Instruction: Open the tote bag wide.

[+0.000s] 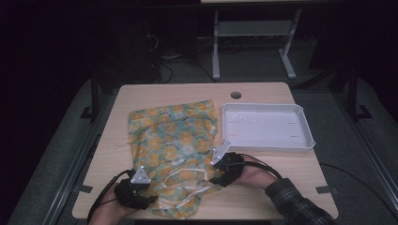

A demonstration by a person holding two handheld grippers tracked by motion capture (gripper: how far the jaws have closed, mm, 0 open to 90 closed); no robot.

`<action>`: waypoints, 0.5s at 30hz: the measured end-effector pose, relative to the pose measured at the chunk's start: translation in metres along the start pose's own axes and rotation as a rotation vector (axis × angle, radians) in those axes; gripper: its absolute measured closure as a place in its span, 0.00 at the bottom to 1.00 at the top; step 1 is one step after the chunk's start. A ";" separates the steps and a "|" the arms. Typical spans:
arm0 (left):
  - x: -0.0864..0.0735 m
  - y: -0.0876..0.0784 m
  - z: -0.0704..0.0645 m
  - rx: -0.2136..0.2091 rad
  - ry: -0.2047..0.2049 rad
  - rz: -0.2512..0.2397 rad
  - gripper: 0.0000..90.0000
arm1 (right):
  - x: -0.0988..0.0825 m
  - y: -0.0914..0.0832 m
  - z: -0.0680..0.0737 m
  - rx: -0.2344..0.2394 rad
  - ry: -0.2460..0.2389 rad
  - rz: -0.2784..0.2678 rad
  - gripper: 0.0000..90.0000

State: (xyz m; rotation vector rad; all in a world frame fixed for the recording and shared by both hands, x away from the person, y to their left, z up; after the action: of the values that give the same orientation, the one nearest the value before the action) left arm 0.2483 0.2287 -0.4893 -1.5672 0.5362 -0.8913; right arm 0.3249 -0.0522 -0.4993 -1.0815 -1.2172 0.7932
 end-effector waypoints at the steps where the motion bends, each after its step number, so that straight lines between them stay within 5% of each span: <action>1: 0.000 0.000 0.001 0.001 -0.006 -0.001 0.57 | 0.000 -0.001 0.000 -0.001 0.001 -0.003 0.50; 9: 0.001 -0.002 0.007 -0.005 0.015 0.001 0.90 | -0.001 -0.003 -0.004 -0.001 0.002 -0.012 0.90; 15: 0.000 -0.002 0.004 -0.064 0.012 0.002 0.98 | -0.002 -0.003 -0.004 0.042 0.011 -0.015 0.98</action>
State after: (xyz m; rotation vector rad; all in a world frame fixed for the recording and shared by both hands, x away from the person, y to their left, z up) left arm 0.2514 0.2311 -0.4874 -1.6196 0.5798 -0.8906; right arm 0.3282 -0.0562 -0.4976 -1.0395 -1.1933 0.7971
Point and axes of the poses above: each handheld gripper's, and its own axes: y roughly forward along the jaws, x roughly out of its top, z roughly to its left, the point moved 5 cm from there along y, roughly forward along the jaws, and after that the axes turned 15 degrees about z, right-handed, at the moved point
